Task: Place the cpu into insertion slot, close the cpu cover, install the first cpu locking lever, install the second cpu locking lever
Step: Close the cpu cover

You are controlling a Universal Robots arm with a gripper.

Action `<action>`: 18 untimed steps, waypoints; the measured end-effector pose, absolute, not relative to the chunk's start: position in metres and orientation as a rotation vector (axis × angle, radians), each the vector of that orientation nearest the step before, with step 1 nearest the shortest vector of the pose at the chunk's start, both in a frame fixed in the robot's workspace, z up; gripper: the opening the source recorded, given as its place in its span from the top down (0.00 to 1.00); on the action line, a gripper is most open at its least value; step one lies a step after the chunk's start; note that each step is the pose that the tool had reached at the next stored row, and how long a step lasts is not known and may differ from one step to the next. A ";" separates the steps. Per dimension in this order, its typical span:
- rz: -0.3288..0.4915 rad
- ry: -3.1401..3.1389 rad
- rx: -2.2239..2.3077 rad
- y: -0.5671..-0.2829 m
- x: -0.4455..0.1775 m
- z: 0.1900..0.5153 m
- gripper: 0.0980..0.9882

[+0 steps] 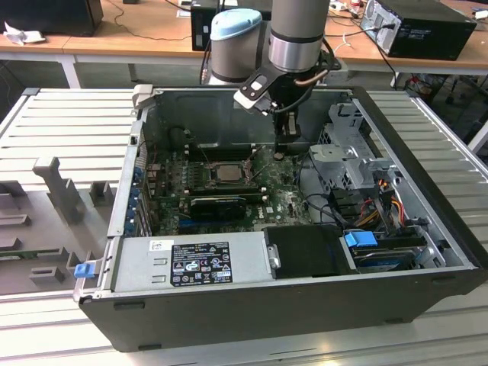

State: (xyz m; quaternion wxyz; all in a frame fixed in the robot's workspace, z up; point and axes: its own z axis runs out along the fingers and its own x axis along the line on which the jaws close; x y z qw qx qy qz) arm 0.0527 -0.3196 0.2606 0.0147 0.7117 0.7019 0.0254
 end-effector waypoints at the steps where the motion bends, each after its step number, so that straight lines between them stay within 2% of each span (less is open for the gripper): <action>1: 0.079 2.185 2.215 -0.320 0.052 0.259 0.99; 18: 0.072 2.189 2.216 -0.320 0.025 0.253 0.99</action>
